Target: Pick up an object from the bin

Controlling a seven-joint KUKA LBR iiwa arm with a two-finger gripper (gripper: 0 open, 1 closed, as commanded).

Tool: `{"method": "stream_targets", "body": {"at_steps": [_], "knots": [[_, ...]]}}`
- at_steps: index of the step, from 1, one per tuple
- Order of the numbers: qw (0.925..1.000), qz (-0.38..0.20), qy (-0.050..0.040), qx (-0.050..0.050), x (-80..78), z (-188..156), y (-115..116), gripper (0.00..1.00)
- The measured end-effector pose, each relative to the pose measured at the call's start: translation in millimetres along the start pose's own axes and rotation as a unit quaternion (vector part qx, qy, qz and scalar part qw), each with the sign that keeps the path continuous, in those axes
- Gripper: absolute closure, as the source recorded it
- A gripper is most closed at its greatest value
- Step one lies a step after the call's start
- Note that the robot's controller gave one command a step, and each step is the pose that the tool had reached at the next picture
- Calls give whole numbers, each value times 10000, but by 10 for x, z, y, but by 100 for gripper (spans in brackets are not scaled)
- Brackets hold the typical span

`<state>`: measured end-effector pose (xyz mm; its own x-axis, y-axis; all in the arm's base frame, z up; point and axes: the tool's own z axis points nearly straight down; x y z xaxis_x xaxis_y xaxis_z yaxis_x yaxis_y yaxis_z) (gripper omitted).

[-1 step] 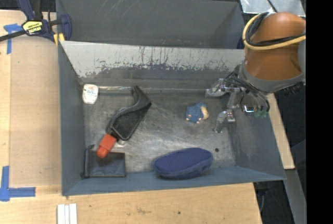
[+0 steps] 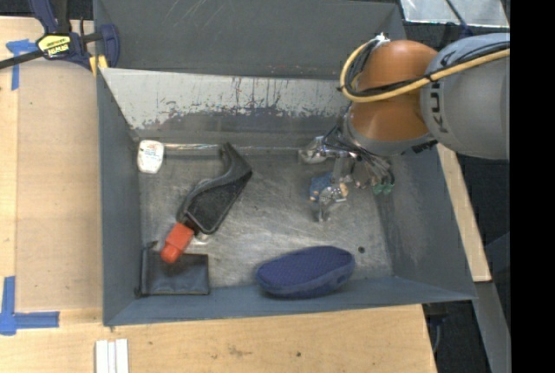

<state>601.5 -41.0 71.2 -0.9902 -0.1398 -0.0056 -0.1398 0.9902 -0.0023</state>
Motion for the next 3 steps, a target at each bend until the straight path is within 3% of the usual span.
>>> {"method": "stream_targets", "body": {"at_steps": [1, 2, 3], "knots": [[10000, 2, -63, -2, -40, -62, 4, 100], [10000, -3, -27, -2, -15, -34, 3, 0], [10000, 79, -19, -7, -145, -23, -406, 0]]}}
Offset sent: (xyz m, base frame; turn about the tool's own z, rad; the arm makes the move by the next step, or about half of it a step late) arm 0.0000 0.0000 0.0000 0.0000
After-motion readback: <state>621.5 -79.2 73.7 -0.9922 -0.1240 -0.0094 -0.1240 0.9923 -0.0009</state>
